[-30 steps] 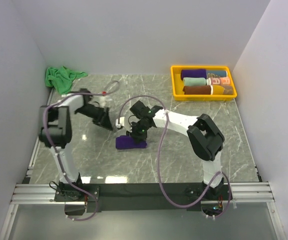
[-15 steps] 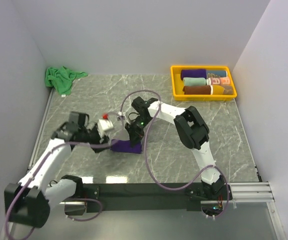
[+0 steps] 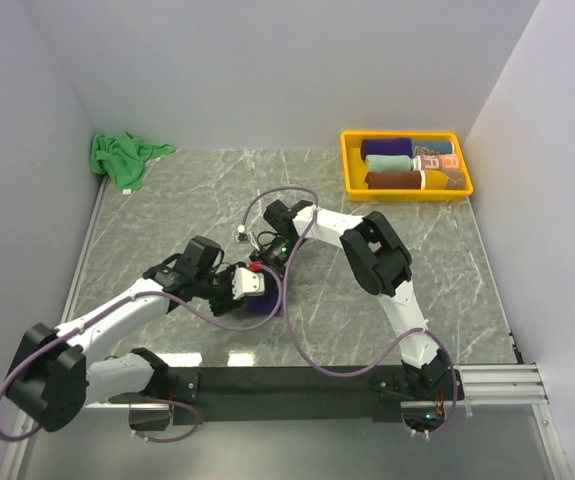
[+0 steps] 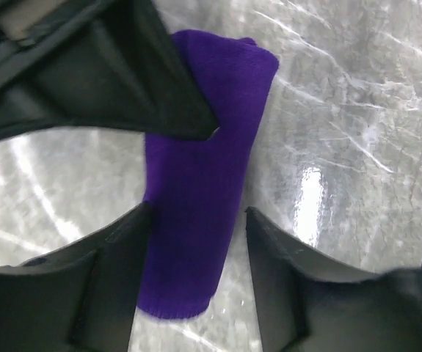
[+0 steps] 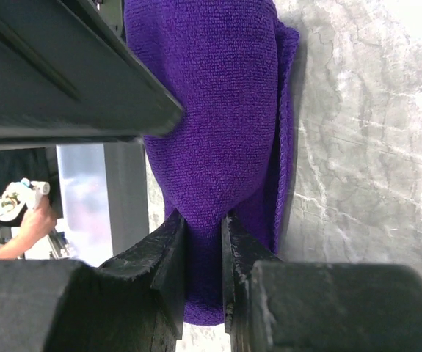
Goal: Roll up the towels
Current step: Roll the towel
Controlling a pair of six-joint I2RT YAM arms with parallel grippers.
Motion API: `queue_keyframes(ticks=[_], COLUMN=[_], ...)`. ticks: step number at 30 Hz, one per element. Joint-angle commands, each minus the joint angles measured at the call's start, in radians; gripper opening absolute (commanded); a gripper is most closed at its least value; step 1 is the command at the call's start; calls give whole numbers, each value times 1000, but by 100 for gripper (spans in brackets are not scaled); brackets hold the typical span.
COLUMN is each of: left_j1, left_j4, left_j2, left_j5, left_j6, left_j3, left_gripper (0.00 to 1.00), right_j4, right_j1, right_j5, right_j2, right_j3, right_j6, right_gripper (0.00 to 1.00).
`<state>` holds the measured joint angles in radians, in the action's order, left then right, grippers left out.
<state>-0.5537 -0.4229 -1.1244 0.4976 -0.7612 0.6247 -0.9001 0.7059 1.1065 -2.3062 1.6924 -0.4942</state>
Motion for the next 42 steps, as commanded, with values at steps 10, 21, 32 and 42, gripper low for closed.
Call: queue_keyframes(ticks=[10, 21, 32, 42], left_j1=[-18, 67, 161, 166], left_j4=[-131, -323, -490, -530], left_j2=[-290, -601, -897, -986], left_j5=[39, 211, 271, 274], left_j6=[-1, 141, 192, 184], left_j3=[85, 342, 635, 710], left_gripper=[12, 1, 1, 1], right_j4=[64, 63, 162, 400], right_j1=[-65, -318, -243, 222], right_j5=[-103, -310, -591, -962], right_j2=[80, 424, 868, 863], right_j3=[-72, -154, -427, -556], right_j6=[80, 37, -63, -86], right_gripper=[34, 51, 50, 77])
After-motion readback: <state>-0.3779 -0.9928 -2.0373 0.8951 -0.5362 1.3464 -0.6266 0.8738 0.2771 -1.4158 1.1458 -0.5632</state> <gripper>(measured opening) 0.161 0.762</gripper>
